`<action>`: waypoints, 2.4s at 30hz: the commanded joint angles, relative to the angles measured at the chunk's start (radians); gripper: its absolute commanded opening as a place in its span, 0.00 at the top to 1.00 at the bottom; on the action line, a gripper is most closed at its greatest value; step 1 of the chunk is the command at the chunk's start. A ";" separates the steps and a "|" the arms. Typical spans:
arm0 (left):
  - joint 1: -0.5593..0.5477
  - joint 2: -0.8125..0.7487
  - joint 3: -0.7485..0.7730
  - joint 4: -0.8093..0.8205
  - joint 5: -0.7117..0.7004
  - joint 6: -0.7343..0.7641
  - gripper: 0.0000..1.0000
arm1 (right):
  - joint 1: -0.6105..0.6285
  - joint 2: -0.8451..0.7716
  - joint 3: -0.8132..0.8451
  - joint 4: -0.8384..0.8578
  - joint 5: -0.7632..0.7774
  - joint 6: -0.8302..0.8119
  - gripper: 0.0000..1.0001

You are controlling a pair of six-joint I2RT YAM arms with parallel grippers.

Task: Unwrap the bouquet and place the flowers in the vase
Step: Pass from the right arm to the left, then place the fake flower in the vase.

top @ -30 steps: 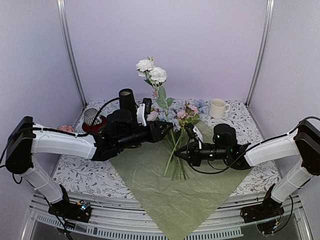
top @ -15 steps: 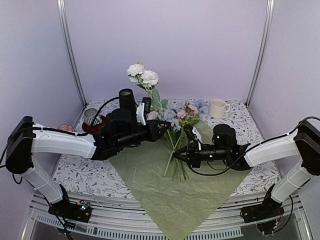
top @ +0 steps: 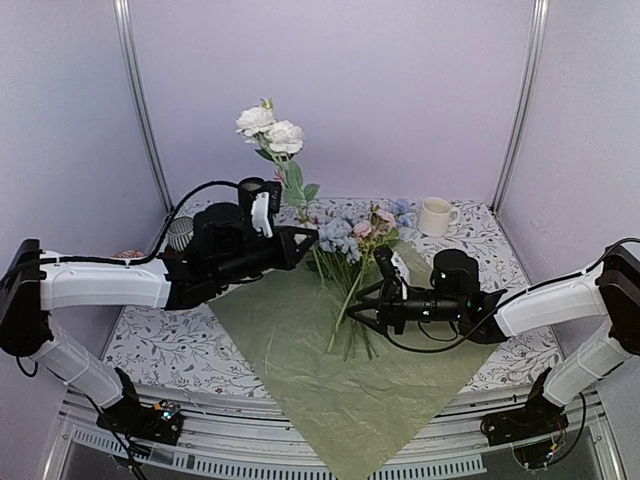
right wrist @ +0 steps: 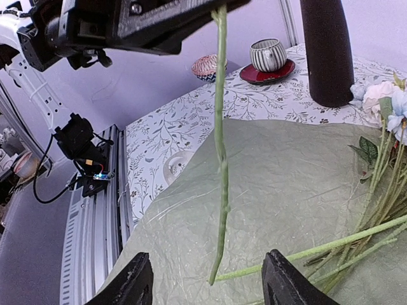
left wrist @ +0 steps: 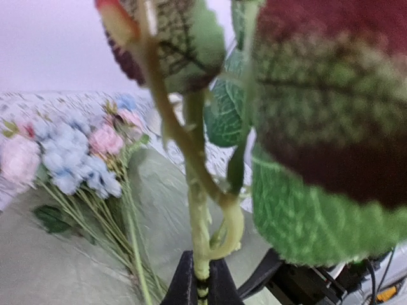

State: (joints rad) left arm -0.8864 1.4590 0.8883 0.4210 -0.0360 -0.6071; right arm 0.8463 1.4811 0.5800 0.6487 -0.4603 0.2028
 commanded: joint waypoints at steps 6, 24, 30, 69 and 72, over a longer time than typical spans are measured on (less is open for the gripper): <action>0.078 -0.210 0.132 -0.206 -0.219 0.231 1.00 | 0.005 -0.063 -0.035 0.025 0.144 0.000 0.39; 0.213 -0.145 0.503 -0.183 -0.375 0.571 1.00 | 0.006 -0.063 -0.031 0.017 0.160 -0.012 0.38; 0.278 -0.054 0.567 -0.080 -0.416 0.619 1.00 | 0.005 -0.060 -0.029 0.013 0.161 -0.014 0.38; 0.481 0.362 0.559 -0.215 -0.188 0.370 1.00 | 0.005 -0.019 0.002 -0.009 0.149 -0.026 0.38; 0.481 0.367 0.546 -0.230 -0.176 0.353 0.97 | 0.006 -0.015 0.006 -0.011 0.146 -0.025 0.38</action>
State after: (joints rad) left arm -0.4168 1.8259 1.4548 0.2111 -0.2493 -0.2153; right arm 0.8463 1.4498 0.5625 0.6464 -0.3012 0.1822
